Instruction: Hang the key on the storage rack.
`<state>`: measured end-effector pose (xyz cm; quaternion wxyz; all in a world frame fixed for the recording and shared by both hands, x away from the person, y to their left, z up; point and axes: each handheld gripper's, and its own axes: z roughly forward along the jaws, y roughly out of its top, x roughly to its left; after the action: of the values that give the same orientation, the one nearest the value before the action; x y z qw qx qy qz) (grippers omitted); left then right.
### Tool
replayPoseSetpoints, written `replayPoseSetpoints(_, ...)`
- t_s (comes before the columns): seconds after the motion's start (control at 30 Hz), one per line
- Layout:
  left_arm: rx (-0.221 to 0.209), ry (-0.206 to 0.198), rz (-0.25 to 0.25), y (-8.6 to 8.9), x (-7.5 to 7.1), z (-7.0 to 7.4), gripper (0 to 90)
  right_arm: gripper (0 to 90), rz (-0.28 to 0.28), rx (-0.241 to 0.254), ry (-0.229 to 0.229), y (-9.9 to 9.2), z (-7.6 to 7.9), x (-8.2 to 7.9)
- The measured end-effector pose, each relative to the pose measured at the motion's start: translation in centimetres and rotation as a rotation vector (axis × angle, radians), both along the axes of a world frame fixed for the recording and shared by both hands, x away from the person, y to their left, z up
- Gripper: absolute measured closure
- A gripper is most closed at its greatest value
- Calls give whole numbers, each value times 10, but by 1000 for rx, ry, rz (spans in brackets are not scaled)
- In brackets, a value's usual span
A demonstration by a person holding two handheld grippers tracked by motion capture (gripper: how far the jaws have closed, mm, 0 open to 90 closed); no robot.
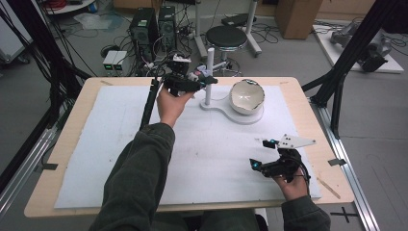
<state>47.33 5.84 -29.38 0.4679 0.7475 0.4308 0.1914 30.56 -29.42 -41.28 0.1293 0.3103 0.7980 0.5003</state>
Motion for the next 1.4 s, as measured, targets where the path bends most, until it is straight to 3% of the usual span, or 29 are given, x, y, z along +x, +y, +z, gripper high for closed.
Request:
replayPoseSetpoints(0.37,7,21,22,7,1,-9,426,62,-2,0,-8,-1,0,0)
replayPoseSetpoints(1.4,112,51,-15,13,-5,-29,405,62,-2,-1,-11,-1,0,0)
